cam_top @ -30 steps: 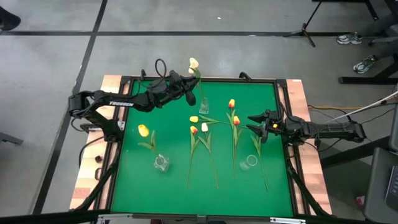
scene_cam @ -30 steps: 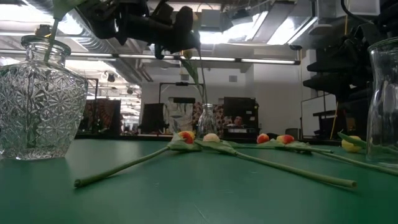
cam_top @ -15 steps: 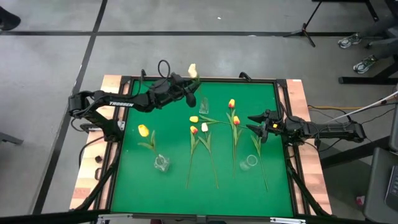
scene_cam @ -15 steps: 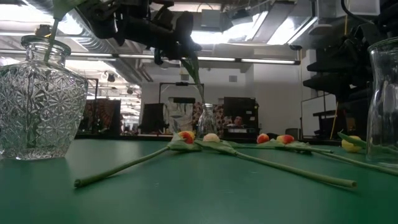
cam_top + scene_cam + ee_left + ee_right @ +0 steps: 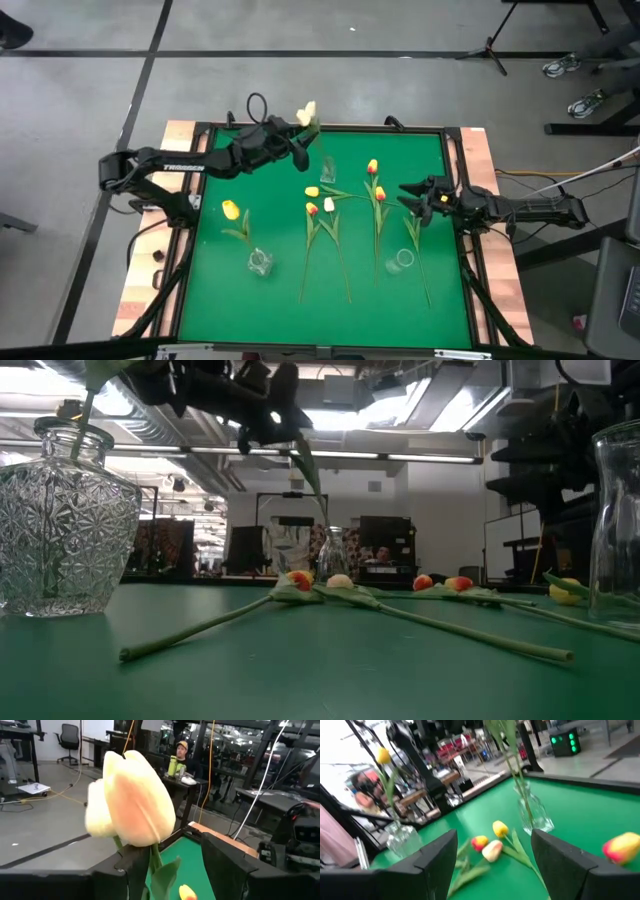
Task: Sort flowers into vase by color
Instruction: Put the left white tulip into the top transparent vase, then put the white tulip into the top transparent vase
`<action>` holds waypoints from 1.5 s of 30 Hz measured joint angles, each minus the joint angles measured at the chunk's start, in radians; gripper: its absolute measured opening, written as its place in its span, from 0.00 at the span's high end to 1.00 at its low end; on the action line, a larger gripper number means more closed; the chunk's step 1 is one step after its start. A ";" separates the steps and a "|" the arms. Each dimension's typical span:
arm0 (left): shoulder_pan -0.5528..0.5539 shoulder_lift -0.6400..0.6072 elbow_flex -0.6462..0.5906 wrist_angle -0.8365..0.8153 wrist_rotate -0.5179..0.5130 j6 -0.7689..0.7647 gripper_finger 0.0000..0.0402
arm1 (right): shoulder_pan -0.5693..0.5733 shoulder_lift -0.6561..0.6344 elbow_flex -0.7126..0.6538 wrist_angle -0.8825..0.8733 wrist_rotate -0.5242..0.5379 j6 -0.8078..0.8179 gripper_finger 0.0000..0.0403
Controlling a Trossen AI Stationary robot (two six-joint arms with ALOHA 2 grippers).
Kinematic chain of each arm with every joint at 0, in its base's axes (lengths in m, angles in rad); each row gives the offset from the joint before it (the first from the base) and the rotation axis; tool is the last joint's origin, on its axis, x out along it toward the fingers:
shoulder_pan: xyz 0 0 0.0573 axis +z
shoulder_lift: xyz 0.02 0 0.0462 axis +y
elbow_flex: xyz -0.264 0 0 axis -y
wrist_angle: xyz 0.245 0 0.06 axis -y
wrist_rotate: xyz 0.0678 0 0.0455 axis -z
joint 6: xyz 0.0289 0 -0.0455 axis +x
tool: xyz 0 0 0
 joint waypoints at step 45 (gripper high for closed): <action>-0.006 -0.044 0.000 -0.369 -0.024 -0.071 0.46 | 0.000 0.132 0.097 0.019 0.126 0.033 0.37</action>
